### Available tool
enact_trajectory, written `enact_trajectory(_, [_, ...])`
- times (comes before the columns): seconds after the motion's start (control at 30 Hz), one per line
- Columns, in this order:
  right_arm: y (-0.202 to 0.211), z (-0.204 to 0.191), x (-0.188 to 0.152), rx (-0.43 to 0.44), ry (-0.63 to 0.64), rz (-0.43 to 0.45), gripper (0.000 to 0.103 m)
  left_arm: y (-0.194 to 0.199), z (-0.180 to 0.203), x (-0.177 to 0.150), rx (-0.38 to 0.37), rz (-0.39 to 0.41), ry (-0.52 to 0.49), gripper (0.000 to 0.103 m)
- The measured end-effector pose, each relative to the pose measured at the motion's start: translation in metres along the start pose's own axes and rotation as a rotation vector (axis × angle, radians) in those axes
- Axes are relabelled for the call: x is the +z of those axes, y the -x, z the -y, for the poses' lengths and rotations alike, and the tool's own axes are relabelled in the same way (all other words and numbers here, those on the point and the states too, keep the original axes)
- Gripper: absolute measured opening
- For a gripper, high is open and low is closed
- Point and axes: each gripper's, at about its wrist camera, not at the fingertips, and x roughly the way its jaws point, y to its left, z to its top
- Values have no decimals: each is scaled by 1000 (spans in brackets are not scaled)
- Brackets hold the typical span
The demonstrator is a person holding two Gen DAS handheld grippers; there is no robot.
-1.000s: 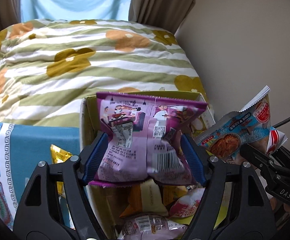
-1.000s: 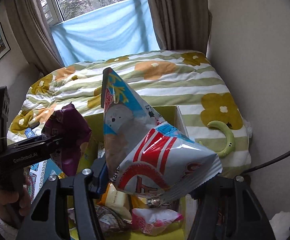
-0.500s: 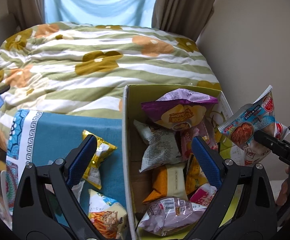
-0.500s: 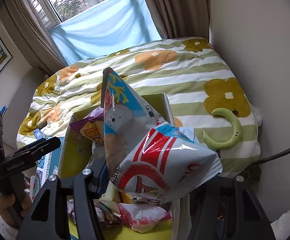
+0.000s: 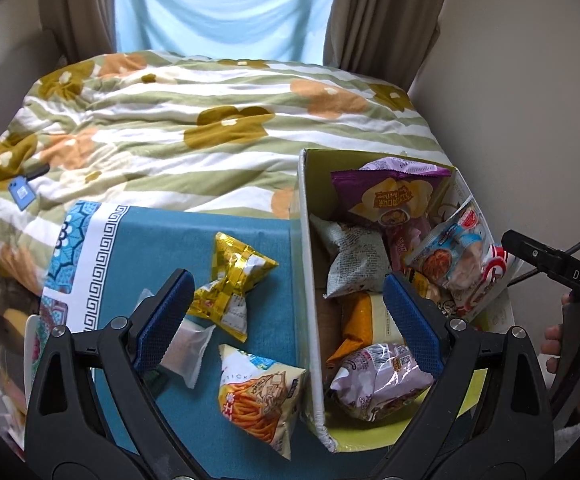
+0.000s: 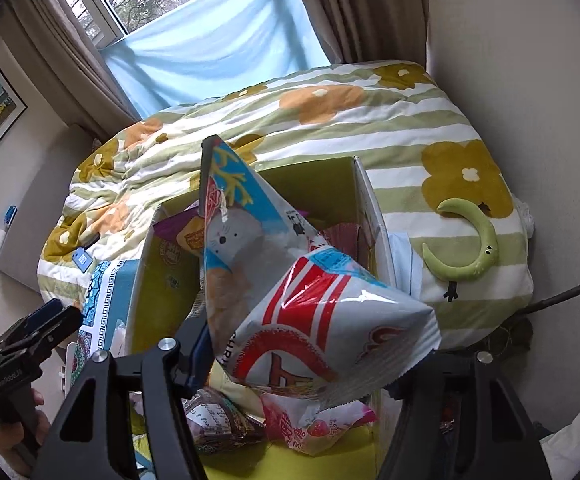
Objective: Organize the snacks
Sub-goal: 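Carry both bags over the yellow box and open both tools to drop them, then move both open tools toward the white pastry and cheese-stick bag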
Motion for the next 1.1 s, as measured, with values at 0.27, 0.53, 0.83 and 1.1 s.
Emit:
enact_trajectory(0.27, [24,-2,-20,44,9,92,102,20,-17,-23,10,19,50,95])
enact_trajectory(0.53, [34,-12,-30,76,123,98,102,47,-57,-39,109,31,75,95])
enact_trajectory(0.83, [59,-40,-44,42,185,164,102,68,-116,-42,136,49,95,95])
enact_trajectory(1.1, [71,-97,-56,32,153,220,102,64,-169,-41,87,9,31,95])
